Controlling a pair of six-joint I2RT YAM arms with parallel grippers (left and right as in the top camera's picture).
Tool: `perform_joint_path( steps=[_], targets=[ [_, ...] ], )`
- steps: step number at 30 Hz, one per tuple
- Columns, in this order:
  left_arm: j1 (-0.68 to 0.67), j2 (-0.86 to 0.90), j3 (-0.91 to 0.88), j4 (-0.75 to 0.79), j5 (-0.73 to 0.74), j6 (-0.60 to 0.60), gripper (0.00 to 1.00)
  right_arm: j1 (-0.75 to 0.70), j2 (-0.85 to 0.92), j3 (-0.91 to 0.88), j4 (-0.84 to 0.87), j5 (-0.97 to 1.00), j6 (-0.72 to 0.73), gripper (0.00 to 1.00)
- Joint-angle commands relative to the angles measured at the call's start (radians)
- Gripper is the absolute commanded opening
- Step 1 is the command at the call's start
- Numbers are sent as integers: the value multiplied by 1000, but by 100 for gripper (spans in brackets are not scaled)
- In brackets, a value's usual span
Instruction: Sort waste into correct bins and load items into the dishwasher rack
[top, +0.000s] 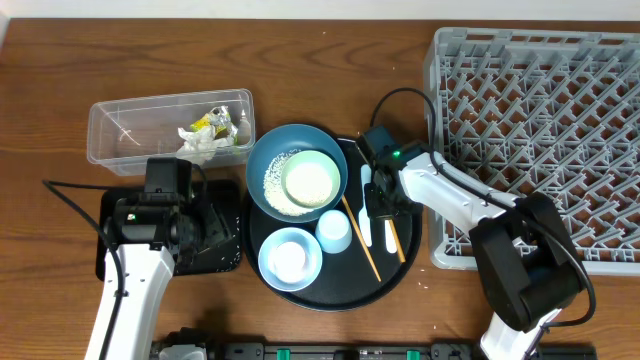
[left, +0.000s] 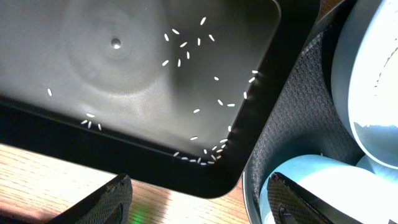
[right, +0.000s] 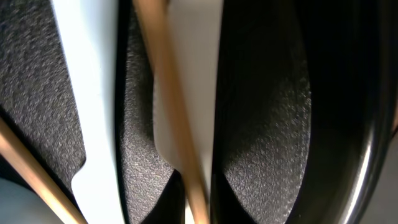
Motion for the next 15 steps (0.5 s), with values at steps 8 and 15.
perform_joint_path(
  steps=[8,15],
  targets=[
    [-1,-2,18,-1,-14,-2,71,-3,-26,25,-47,-13,8,1],
    [-1,-2,18,-2,-14,-2,71,-8,-129,26,-47,-10,7,1]
  ],
)
